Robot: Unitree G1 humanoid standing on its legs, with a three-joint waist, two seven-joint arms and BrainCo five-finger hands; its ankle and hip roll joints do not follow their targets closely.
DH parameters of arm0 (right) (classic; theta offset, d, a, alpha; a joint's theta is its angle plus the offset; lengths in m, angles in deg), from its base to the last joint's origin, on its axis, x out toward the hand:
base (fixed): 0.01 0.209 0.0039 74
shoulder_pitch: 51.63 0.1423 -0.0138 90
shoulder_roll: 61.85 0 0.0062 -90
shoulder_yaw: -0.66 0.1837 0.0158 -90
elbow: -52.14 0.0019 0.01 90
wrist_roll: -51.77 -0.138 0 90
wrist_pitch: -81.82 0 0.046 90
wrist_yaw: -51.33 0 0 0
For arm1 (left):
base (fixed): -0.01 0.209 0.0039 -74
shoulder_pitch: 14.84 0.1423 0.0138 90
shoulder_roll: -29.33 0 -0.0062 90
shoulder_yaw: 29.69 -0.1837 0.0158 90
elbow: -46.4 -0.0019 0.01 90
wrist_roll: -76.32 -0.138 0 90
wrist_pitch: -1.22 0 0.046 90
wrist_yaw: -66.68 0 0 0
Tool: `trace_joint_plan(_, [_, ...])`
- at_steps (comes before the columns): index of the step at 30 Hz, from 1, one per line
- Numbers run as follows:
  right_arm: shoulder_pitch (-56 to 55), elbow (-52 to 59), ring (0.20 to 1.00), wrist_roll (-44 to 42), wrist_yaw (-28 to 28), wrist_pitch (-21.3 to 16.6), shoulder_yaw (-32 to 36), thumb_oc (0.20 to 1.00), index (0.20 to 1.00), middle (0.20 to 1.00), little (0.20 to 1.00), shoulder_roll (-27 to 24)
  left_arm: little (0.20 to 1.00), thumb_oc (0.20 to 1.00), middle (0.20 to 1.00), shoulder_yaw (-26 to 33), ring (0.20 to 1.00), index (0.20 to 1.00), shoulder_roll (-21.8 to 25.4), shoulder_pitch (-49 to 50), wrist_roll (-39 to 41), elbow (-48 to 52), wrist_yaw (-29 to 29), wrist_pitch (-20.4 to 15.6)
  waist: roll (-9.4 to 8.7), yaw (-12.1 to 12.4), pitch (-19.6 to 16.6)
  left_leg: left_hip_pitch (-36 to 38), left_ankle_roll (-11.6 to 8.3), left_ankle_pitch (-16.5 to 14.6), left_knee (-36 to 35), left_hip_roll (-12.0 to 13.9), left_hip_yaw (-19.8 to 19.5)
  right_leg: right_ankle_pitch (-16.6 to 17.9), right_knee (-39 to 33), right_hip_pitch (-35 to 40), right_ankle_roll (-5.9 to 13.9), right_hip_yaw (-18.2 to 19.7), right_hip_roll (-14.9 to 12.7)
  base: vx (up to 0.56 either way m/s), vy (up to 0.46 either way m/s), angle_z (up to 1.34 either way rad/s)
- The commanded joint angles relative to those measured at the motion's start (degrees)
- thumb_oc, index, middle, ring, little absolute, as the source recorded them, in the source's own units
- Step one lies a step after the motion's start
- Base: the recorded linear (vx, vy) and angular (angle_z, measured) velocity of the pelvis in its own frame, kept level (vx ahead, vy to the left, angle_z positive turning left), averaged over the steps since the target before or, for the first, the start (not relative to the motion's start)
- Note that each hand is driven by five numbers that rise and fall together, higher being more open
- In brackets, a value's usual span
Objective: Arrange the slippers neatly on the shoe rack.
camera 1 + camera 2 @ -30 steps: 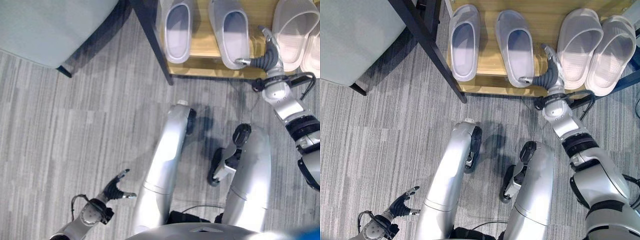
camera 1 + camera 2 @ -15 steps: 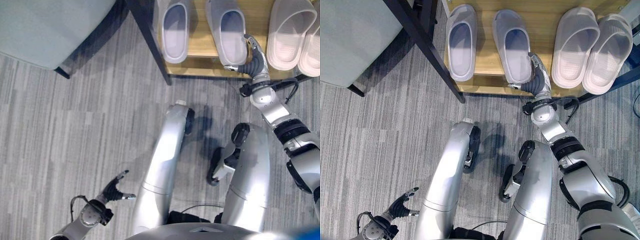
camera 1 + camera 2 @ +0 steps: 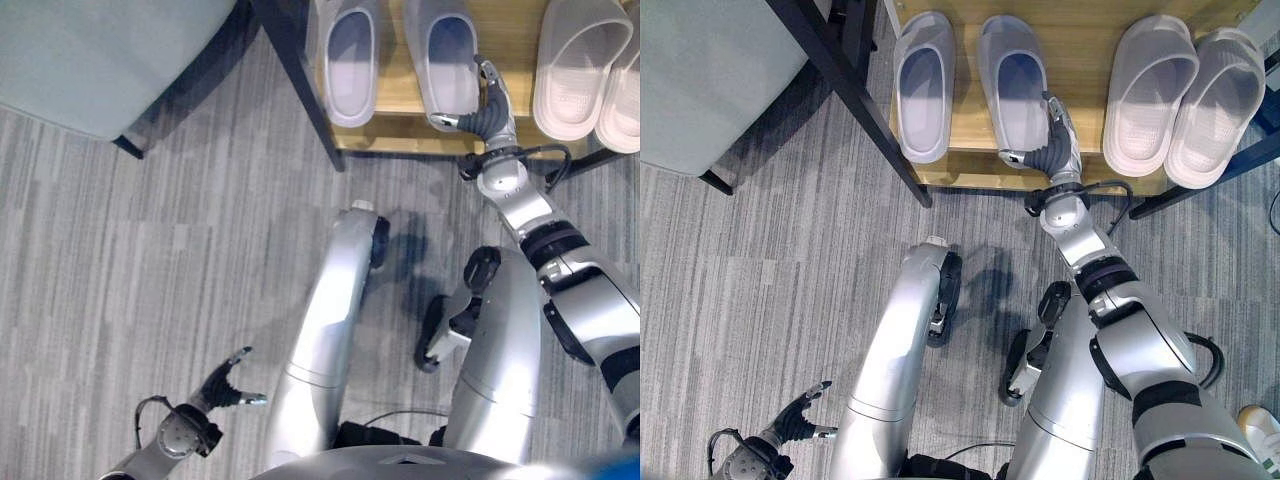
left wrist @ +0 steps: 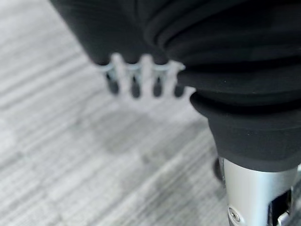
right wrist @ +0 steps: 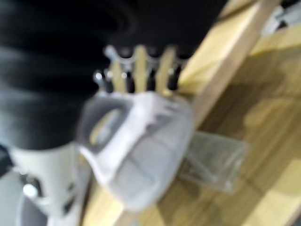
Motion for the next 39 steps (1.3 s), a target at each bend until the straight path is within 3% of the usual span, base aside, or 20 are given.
trace_joint_plan(1, [0.9,4.0,1.0,-2.8,0.8,-1.2,-4.5,1.0,1.0,1.0,1.0,2.4,1.0,1.0,1.0,-5.8,1.0,1.0,-0.6,2.7,-1.0,2.6,1.4,-0.3,2.66,3.2,-0.7,4.6,-0.53,-15.5,2.9,-0.9,-5.3,12.3,-1.0,-0.7,-5.52,6.3,0.3,0.0,0.0,0.0])
trace_joint_plan(16, [-1.6,4.7,1.0,-1.3,1.0,-0.5,-5.3,1.0,1.0,1.0,1.0,6.9,1.0,1.0,1.0,-6.0,1.0,1.0,-2.1,2.3,-1.3,0.6,3.2,-0.2,2.55,3.0,-0.7,4.6,-0.71,-15.6,3.5,-1.0,-5.4,12.4,-0.1,-0.4,-5.64,6.4,0.3,0.0,0.0,0.0])
trace_joint_plan(39, [-3.2,11.6,1.0,-1.6,5.0,-2.0,-6.0,1.0,1.0,1.0,1.0,1.7,1.0,1.0,1.0,-4.9,1.0,1.0,-1.8,4.2,-0.1,1.8,1.6,-0.4,1.96,2.4,-0.7,4.6,-1.51,-14.9,3.9,-1.5,-6.1,12.1,1.1,-0.8,-5.64,6.8,0.5,0.0,-0.007,0.0])
